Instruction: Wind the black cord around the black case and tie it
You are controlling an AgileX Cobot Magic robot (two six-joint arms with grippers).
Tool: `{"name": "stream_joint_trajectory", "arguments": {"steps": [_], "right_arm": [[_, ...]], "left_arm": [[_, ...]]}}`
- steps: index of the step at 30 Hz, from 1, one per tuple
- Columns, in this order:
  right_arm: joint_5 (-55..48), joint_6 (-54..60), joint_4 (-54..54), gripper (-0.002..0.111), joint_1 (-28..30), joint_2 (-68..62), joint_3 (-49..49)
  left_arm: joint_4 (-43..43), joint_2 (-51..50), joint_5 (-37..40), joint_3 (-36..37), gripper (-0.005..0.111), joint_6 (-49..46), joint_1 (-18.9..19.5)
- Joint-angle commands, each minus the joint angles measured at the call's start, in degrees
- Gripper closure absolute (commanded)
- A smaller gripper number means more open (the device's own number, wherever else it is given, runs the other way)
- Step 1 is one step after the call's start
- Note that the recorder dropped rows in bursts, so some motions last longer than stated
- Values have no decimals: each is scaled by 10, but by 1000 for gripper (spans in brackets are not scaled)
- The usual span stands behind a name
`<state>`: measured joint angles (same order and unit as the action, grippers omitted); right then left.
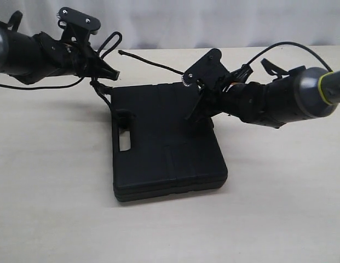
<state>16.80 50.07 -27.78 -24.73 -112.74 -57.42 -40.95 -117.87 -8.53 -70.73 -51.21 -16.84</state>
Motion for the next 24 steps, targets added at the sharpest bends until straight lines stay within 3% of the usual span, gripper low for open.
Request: {"name": "stream_joint_trajectory", "arguments": {"steps": [1, 16, 24], "right_arm": [[11, -15, 4, 104, 0, 6, 1], [38, -40, 17, 104, 0, 6, 1], [71, -88, 17, 104, 0, 6, 1]], "left_arm": [[-2, 1, 7, 3, 107, 5, -12], [16, 1, 20, 3, 107, 3, -33], [71, 1, 25, 3, 107, 3, -58]]}}
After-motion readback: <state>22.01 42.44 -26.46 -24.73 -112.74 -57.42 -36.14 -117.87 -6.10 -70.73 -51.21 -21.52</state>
